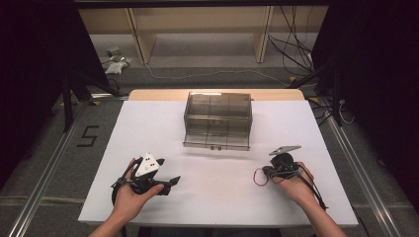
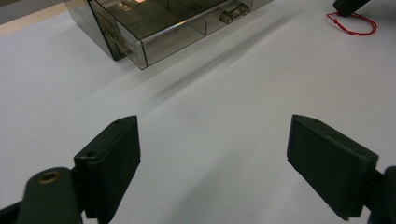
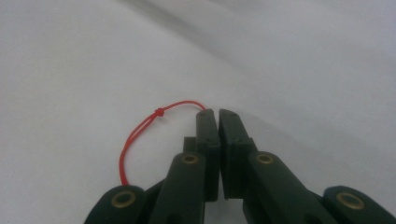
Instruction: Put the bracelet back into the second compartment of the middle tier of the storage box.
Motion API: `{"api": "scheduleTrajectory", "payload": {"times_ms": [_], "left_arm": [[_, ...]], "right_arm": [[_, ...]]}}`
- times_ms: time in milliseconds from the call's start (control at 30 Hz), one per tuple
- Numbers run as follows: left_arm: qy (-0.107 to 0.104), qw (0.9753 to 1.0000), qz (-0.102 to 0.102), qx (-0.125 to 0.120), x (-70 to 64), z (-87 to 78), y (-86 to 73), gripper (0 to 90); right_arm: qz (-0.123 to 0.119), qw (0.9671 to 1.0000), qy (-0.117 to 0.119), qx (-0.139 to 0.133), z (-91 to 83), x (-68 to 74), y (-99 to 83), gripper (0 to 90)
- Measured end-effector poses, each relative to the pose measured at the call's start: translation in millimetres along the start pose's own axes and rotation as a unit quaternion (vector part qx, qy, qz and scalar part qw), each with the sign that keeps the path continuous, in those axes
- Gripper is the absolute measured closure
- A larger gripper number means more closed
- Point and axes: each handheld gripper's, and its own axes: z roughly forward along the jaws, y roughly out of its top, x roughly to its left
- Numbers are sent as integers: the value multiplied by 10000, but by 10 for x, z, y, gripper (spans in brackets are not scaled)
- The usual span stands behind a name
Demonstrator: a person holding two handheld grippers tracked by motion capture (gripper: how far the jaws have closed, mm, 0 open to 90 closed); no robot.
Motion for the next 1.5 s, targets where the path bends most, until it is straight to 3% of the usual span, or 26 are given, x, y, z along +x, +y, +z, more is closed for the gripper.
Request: {"api": "scheduleTrajectory", "payload": {"times_ms": [167,533,1500], "left_arm": [[3,10000,0,-7,4,-6,-1,174],[1,10000,4,-4,6,-4,-1,174],[23,10000,-18,-31,9,-14,-1,174]], "right_arm": [[-52,9999,-27,-129,-19,8,3,900],[-64,9999,-22,-88,-20,10,2,900],[-172,9983,-13,-548,-174,88,39,900]]}}
